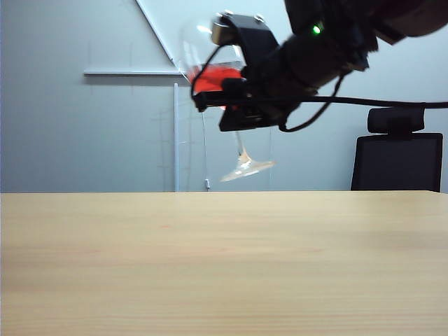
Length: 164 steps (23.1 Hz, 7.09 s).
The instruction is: Gently pick up the goblet, rotate it counterclockwise for two full turns (viewing from above), and then place it back on the table.
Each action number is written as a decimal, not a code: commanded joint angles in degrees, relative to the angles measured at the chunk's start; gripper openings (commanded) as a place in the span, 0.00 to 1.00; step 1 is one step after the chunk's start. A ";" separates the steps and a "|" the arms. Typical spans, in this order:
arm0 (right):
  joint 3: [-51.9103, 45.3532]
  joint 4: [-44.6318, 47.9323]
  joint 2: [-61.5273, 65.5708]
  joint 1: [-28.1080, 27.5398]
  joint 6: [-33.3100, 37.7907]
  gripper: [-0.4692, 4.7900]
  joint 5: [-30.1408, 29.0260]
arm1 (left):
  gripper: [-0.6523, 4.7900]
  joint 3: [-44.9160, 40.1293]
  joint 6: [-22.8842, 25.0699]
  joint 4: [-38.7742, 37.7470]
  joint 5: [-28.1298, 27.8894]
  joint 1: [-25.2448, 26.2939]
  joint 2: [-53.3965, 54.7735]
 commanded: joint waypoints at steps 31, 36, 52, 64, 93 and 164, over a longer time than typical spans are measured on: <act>-10.69 42.23 11.54 -2.71 20.13 0.08 -5.84 | 0.11 0.20 0.02 0.72 0.15 0.00 -1.25; -6.14 42.27 18.36 -3.50 15.78 0.08 -7.43 | 0.11 0.20 0.02 0.74 0.13 0.00 -1.27; 0.26 42.01 26.12 -3.48 8.22 0.08 -8.61 | 0.11 0.20 0.02 0.72 0.15 0.04 -1.27; 0.15 38.75 26.12 -3.48 7.02 0.08 -8.66 | 0.11 0.20 0.02 0.72 0.15 0.04 -1.27; -22.84 13.09 -15.91 3.96 7.34 0.12 2.93 | 0.11 0.20 0.02 0.70 0.11 19.41 -1.88; -47.50 -27.06 -92.30 -38.42 13.66 0.07 -10.12 | 0.11 0.20 0.02 0.72 0.15 19.45 -1.86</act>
